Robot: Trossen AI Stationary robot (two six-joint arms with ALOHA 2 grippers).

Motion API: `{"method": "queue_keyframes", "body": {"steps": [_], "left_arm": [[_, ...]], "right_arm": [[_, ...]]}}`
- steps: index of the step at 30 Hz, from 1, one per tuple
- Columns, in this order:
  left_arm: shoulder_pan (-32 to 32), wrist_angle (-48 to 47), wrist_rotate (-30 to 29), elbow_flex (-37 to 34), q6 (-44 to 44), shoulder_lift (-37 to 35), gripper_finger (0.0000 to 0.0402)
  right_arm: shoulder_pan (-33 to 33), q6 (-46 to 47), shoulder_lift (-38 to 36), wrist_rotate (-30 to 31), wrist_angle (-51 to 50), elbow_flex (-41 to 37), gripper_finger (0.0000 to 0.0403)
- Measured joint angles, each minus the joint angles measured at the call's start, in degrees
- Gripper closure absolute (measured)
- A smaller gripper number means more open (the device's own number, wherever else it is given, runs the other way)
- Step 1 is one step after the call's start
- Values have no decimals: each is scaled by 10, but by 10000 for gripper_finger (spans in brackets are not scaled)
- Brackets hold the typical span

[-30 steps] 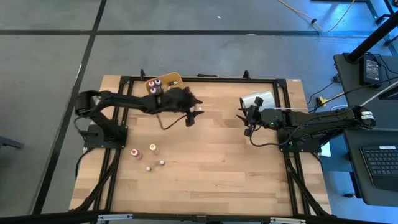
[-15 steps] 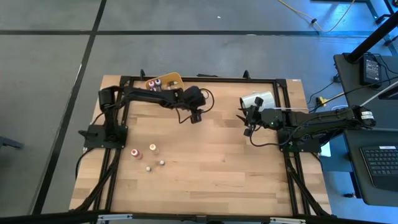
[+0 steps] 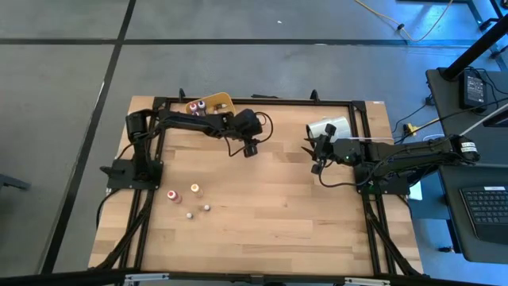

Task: Pick & Place food coloring
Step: Put the right small pink food coloring bottle into the yellow bin

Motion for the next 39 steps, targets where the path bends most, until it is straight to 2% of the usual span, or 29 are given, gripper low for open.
{"method": "queue_keyframes", "body": {"steps": [3, 19, 29, 39], "left_arm": [[-1, 0, -21, 0, 0, 0, 232], [0, -1, -10, 0, -26, 0, 243], [0, 5, -7, -1, -30, 44, 247], [0, 8, -27, -1, -5, 40, 289]], "right_arm": [[0, 0, 0, 0, 0, 0, 257], [0, 0, 0, 0, 0, 0, 257], [0, 0, 0, 0, -3, 0, 257], [0, 0, 0, 0, -7, 0, 257]]}}
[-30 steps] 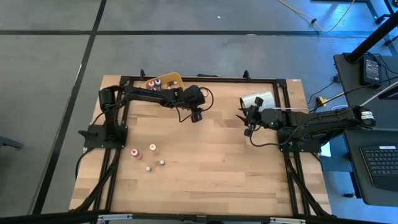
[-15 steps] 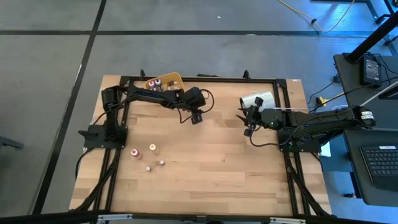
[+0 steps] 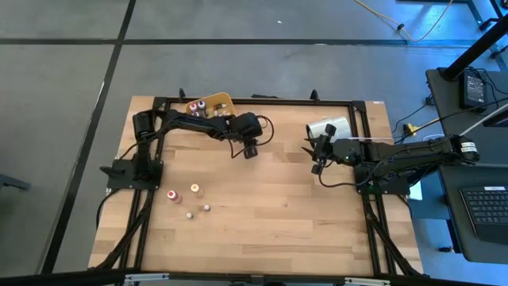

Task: Pick & Place food coloring
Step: Put the right small pink food coloring bottle into the yellow bin

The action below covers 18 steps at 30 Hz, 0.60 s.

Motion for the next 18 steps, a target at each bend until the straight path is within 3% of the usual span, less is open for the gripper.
{"method": "queue_keyframes", "body": {"steps": [8, 18], "left_arm": [[0, -10, 7, 1, 5, -1, 341], [0, -51, -19, -1, 6, -25, 345]], "right_arm": [[0, 0, 0, 0, 0, 0, 257], [0, 0, 0, 0, 0, 0, 257]]}}
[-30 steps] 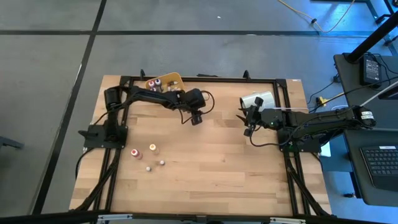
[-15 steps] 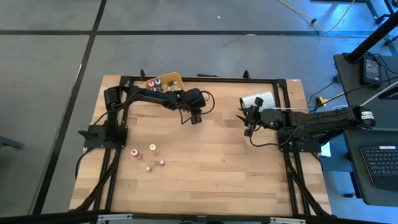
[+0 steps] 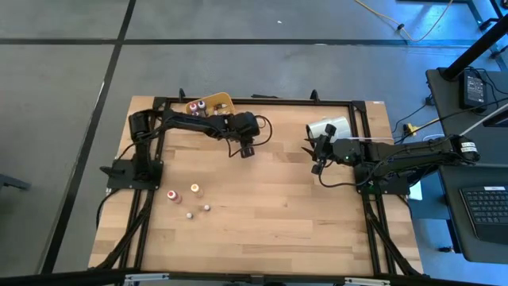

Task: Pick & Place food coloring
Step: Put the right small pink food coloring bottle into the yellow bin

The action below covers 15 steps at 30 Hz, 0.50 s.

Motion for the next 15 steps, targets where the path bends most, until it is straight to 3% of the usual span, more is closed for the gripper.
{"method": "queue_keyframes", "body": {"steps": [8, 15], "left_arm": [[34, -82, -118, 0, -74, -122, 345], [101, -152, -148, 1, -223, -176, 345]], "right_arm": [[0, -2, 0, 0, -2, 0, 257], [0, -2, 0, 5, -15, 0, 257]]}}
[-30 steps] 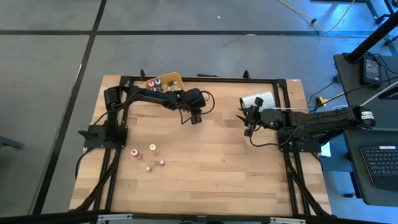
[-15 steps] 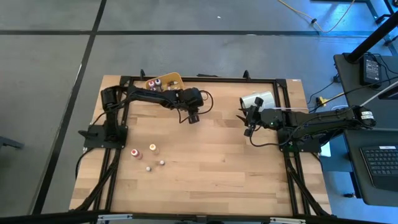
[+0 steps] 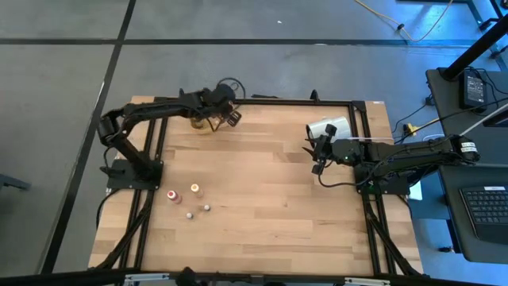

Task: Pick & Place food coloring
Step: Put the right small pink food coloring bottle into the yellow bin

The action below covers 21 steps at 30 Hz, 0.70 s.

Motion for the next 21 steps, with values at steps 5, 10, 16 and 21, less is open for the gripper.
{"method": "queue_keyframes", "body": {"steps": [5, 10, 16, 21], "left_arm": [[26, -12, 10, -1, -34, 40, 345], [37, 6, 27, -1, -60, 98, 345], [45, 18, 27, 0, -68, 137, 345], [45, 18, 26, 0, -68, 140, 345]], "right_arm": [[0, 1, 0, 5, -1, 0, 257], [0, 1, 0, 5, -3, 0, 257], [0, 1, 0, 5, -3, 0, 257], [0, 1, 0, 5, -4, 0, 257]]}}
